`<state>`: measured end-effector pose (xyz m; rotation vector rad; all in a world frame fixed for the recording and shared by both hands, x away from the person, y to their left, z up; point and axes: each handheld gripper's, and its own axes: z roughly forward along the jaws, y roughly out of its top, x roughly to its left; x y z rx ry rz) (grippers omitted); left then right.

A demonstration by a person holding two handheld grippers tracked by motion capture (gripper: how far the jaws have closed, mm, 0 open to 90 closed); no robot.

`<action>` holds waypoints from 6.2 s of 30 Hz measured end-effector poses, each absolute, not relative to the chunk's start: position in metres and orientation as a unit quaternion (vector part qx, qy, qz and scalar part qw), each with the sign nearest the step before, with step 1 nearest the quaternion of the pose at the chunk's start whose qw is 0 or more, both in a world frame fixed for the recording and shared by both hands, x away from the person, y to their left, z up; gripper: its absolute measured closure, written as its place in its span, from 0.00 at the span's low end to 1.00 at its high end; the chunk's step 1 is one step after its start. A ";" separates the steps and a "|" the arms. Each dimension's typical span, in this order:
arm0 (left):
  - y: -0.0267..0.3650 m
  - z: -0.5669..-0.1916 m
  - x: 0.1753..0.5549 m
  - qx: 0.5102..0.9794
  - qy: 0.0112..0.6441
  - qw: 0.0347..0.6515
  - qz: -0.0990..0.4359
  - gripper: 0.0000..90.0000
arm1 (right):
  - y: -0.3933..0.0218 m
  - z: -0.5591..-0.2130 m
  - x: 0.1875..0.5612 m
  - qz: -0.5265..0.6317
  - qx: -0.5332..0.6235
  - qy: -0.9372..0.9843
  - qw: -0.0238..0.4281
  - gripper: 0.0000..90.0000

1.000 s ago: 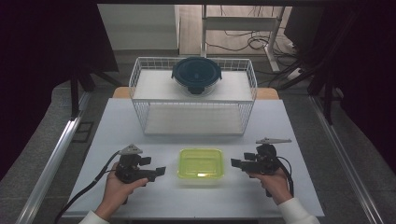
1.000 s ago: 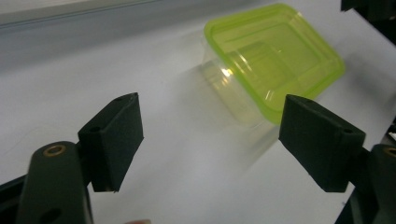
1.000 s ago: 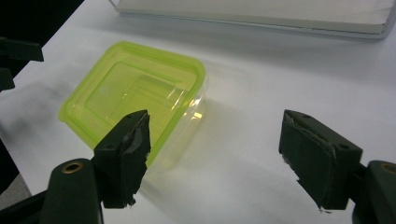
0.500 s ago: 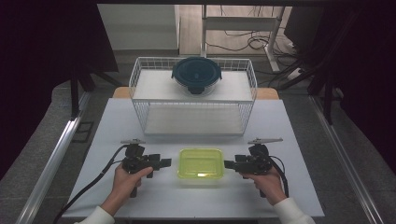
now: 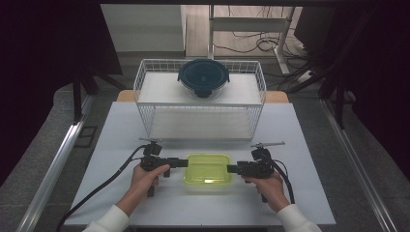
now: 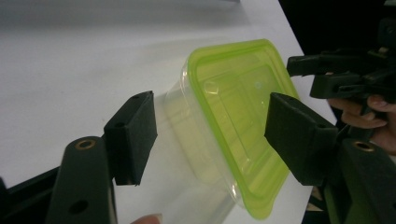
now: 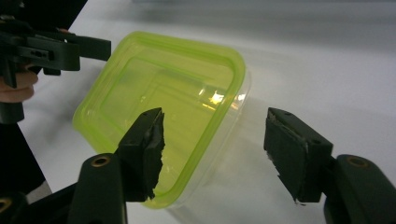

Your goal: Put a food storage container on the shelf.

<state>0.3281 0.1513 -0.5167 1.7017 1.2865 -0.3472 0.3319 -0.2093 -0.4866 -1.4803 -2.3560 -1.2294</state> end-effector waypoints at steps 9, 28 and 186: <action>0.144 -0.524 0.331 0.704 0.515 0.461 -0.164 0.43 | -0.208 -0.496 0.338 -0.410 -0.503 -0.757 0.081 0.50; 0.139 -0.530 0.329 0.705 0.508 0.454 -0.196 0.63 | -0.208 -0.512 0.342 -0.420 -0.526 -0.723 0.156 0.72; 0.181 -0.263 0.391 0.705 0.396 0.588 -0.003 0.88 | -0.176 -0.240 0.403 -0.555 -0.373 -0.741 -0.056 0.88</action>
